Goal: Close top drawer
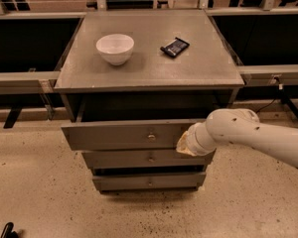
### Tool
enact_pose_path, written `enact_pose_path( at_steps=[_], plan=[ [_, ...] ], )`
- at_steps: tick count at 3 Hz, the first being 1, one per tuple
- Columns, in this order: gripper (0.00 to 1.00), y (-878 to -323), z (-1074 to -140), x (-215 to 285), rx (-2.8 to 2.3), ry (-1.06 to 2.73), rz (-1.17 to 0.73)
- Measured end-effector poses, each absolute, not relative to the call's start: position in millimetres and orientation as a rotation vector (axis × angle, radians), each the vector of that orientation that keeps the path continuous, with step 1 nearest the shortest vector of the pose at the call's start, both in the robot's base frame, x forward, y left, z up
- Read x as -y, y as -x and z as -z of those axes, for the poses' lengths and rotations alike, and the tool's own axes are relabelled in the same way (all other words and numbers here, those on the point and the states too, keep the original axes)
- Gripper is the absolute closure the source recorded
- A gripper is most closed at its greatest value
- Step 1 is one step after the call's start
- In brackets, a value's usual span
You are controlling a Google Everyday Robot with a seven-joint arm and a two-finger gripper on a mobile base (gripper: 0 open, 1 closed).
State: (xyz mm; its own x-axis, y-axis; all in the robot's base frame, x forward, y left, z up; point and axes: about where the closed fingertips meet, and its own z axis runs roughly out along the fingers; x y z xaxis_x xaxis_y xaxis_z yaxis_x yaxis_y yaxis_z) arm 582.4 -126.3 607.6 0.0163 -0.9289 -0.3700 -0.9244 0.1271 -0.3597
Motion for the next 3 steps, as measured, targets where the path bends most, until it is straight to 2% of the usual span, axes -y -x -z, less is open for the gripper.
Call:
enact_pose_path(
  at_steps=[1, 3],
  plan=[
    [0.82, -595.1, -607.7, 133.3, -1.896, 1.775, -0.005],
    [0.36, -597.5, -607.8, 134.1, -1.896, 1.774, -0.008]
  ],
)
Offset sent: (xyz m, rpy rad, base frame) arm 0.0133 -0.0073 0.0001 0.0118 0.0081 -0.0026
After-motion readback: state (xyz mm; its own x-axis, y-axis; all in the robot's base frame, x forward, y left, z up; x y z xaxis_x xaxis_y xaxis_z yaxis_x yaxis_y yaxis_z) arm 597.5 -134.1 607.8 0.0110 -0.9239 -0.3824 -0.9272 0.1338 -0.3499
